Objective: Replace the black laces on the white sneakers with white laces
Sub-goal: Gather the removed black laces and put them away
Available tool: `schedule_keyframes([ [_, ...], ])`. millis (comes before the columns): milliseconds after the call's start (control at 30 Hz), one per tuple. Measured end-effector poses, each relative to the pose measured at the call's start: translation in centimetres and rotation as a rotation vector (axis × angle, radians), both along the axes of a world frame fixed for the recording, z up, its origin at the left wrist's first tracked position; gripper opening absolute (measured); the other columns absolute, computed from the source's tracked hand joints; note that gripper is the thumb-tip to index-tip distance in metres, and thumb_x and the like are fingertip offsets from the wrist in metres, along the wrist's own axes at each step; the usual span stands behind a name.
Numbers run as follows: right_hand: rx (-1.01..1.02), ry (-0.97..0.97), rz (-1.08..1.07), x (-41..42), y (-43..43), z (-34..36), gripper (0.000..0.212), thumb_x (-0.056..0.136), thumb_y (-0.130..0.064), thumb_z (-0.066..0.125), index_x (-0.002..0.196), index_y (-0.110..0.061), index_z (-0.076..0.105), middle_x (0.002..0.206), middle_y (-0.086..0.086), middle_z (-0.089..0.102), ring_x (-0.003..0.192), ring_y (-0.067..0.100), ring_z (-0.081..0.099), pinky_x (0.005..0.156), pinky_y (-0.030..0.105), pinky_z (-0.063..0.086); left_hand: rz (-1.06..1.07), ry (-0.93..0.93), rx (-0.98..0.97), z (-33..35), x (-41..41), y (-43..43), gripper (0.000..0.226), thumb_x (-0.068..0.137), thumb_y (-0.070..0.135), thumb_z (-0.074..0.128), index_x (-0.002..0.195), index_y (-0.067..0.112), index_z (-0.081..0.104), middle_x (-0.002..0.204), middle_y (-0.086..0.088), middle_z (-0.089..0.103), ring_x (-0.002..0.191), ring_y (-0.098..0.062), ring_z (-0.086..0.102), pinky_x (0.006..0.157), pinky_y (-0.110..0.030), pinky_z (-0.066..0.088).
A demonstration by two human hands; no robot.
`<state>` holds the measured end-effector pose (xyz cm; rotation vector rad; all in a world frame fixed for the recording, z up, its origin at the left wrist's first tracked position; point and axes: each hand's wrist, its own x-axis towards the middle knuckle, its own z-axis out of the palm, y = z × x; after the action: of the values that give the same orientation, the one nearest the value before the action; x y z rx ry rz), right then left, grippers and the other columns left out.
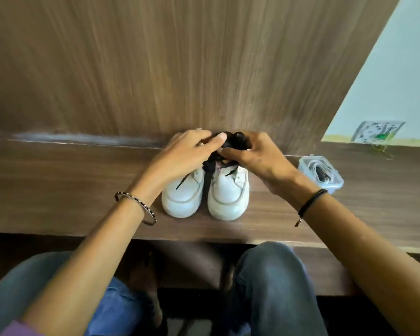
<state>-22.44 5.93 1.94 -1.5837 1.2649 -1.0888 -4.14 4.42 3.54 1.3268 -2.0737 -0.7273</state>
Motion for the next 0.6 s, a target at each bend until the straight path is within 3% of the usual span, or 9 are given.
schedule_keyframes([
  [133,0.103,0.037,-0.023,-7.7,1.7,1.5,0.025,0.095,-0.002,0.07,0.117,0.009,0.067,0.112,0.026,0.073,0.107,0.034,0.073,0.099,0.043,0.058,-0.11,-0.105,0.031,1.0,-7.3,1.2,0.046,0.108,0.044,0.037,0.081,0.011,0.054,0.064,0.001,0.049,0.058,-0.018,0.06,0.06,-0.031,0.052],
  [200,0.141,0.095,-0.068,-11.6,2.8,2.5,0.023,0.094,-0.001,0.069,0.113,0.013,0.066,0.11,0.029,0.072,0.106,0.036,0.073,0.098,0.046,0.058,-0.209,-0.145,0.07,1.7,-11.0,2.1,0.042,0.109,0.039,0.038,0.076,0.015,0.044,0.061,0.004,0.042,0.045,-0.008,0.057,0.045,-0.019,0.041],
  [267,0.179,0.146,-0.109,-15.0,4.3,3.1,0.022,0.095,-0.001,0.069,0.111,0.014,0.065,0.105,0.025,0.074,0.096,0.026,0.075,0.092,0.042,0.06,-0.309,-0.175,0.103,1.8,-14.6,2.7,0.039,0.109,0.039,0.039,0.078,0.017,0.044,0.064,0.004,0.041,0.054,-0.011,0.054,0.05,-0.02,0.039],
  [333,0.217,0.132,-0.139,-18.4,6.4,3.3,0.019,0.095,-0.001,0.068,0.111,0.01,0.067,0.107,0.022,0.075,0.096,0.021,0.074,0.091,0.035,0.06,-0.407,-0.204,0.129,1.6,-18.3,3.4,0.035,0.107,0.041,0.044,0.091,0.013,0.054,0.07,0.003,0.047,0.065,-0.016,0.049,0.061,-0.031,0.036],
  [400,0.262,0.078,-0.187,-21.5,9.0,3.3,0.015,0.096,0.001,0.066,0.109,0.004,0.07,0.103,0.012,0.078,0.095,0.016,0.074,0.084,0.024,0.059,-0.495,-0.19,0.173,1.1,-21.8,4.3,0.032,0.105,0.04,0.051,0.106,0.009,0.06,0.076,0.0,0.056,0.069,-0.016,0.05,0.064,-0.033,0.032],
  [467,0.298,0.035,-0.26,-24.2,11.3,2.9,0.017,0.096,0.001,0.065,0.112,0.006,0.069,0.105,0.012,0.076,0.092,0.014,0.074,0.08,0.019,0.058,-0.583,-0.177,0.251,0.4,-25.1,5.4,0.029,0.104,0.036,0.055,0.117,0.011,0.06,0.096,-0.004,0.068,0.084,-0.021,0.062,0.071,-0.037,0.047],
  [533,0.349,0.034,-0.361,-27.1,13.7,2.2,0.02,0.095,0.001,0.066,0.114,0.009,0.067,0.108,0.015,0.075,0.088,0.013,0.075,0.077,0.019,0.059,-0.648,-0.139,0.358,-0.8,-28.5,6.9,0.027,0.105,0.029,0.055,0.126,0.012,0.057,0.121,-0.007,0.065,0.108,-0.025,0.065,0.084,-0.045,0.061],
  [600,0.412,0.037,-0.429,-29.7,15.8,1.1,0.022,0.094,0.001,0.068,0.114,0.009,0.067,0.107,0.016,0.076,0.089,0.015,0.076,0.075,0.019,0.059,-0.681,-0.068,0.48,-2.6,-31.5,8.7,0.025,0.106,0.018,0.053,0.129,0.01,0.054,0.118,-0.007,0.06,0.105,-0.023,0.065,0.079,-0.043,0.064],
])
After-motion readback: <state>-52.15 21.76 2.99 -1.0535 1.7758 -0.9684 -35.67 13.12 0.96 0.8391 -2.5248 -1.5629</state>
